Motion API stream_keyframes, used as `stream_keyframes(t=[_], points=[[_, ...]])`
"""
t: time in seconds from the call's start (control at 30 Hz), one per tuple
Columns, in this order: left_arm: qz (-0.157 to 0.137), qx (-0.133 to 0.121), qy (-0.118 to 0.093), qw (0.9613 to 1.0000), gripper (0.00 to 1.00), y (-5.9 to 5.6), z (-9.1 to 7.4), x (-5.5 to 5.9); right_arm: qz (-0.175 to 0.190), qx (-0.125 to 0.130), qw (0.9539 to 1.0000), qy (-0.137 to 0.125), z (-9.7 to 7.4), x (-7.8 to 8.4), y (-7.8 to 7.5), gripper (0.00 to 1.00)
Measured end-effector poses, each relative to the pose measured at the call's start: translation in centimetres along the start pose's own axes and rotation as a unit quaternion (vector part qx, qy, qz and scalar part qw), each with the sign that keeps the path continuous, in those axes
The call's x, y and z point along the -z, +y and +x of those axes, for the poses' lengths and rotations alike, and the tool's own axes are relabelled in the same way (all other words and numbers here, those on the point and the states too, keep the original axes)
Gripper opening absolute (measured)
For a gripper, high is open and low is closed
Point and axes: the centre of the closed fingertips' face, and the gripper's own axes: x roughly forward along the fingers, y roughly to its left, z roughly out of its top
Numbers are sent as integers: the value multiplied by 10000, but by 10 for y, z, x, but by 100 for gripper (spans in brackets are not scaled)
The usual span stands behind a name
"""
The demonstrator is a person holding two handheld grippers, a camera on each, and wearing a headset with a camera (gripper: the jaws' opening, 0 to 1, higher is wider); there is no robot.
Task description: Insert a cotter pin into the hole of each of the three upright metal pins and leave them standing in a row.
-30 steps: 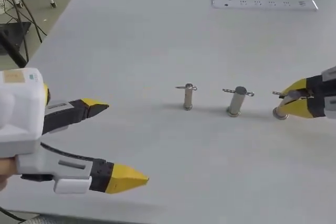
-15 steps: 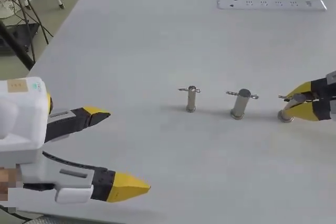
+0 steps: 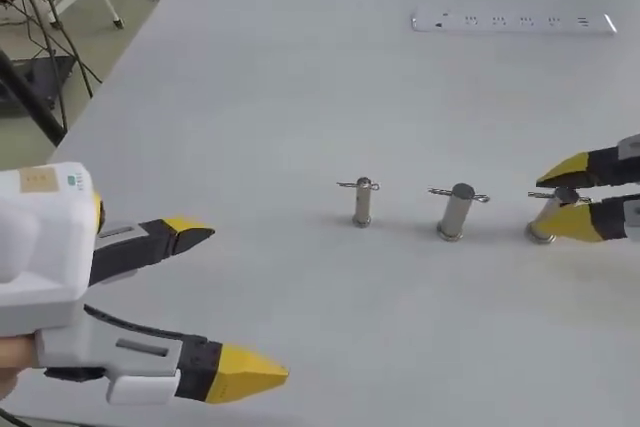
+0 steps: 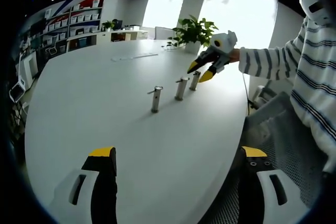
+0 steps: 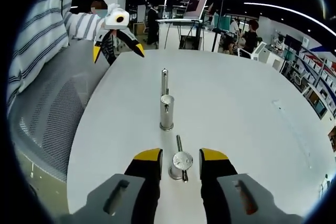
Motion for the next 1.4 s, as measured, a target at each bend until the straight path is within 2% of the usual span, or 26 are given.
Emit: stream_keyframes(t=[0.1, 0.13, 0.2, 0.27, 0.3, 0.33, 0.47, 0.6, 0.63, 0.7, 0.93, 1.03, 1.1, 1.17, 1.23, 1.27, 1.33, 1.4], points=[[-22, -21, -79, 10000, 96, 1, 0, -4, 148, 226, 9995, -179, -6, -13, -2, 38], [-19, -44, -136, 9999, 96, 2, -1, -7, 471, 400, 9978, -253, -9, -17, -4, 43], [-47, -100, -240, 9997, 98, 4, -2, -11, 684, 640, 9949, -385, -15, -25, -4, 60], [-69, -162, -337, 9993, 99, 6, -2, -16, 1053, 773, 9901, -510, -20, -32, 1, 77], [-106, -211, -415, 9989, 99, 8, -3, -19, 1264, 872, 9858, -681, -23, -37, 5, 85], [-149, -231, -484, 9985, 99, 9, -3, -21, 1365, 975, 9829, -761, -26, -38, 6, 87], [-173, -265, -591, 9978, 99, 9, -5, -27, 1804, 1452, 9675, -1014, -41, -41, 18, 84], [-209, -234, -647, 9974, 99, 7, -7, -31, 2281, 1696, 9518, -1156, -51, -39, 32, 85], [-209, -232, -651, 9974, 99, 6, -7, -31, 2347, 1763, 9491, -1138, -52, -38, 36, 86], [-237, -247, -666, 9972, 99, 7, -7, -32, 2418, 1818, 9472, -1060, -53, -36, 45, 87], [-424, -268, -650, 9966, 99, 8, -4, -27, 2981, 1974, 9278, -1064, -55, -33, 63, 96], [-496, -277, -637, 9964, 99, 7, -3, -23, 3147, 1971, 9226, -1044, -52, -31, 68, 97], [-567, -300, -628, 9960, 99, 9, -4, -20, 3197, 2043, 9204, -942, -51, -26, 70, 97], [-681, -356, -656, 9949, 99, 12, -5, -16, 3362, 2166, 9125, -856, -52, -19, 69, 97], [-846, -431, -708, 9930, 99, 16, -5, -13, 3442, 2165, 9098, -838, -51, -16, 70, 97], [-856, -441, -708, 9928, 99, 16, -5, -12, 3440, 2169, 9099, -818, -50, -16, 70, 97], [-855, -449, -663, 9931, 99, 16, -5, -9, 3363, 2042, 9170, -655, -46, -14, 76, 97], [-846, -491, -601, 9934, 99, 18, -6, -6, 3383, 2028, 9171, -581, -45, -13, 78, 97]])
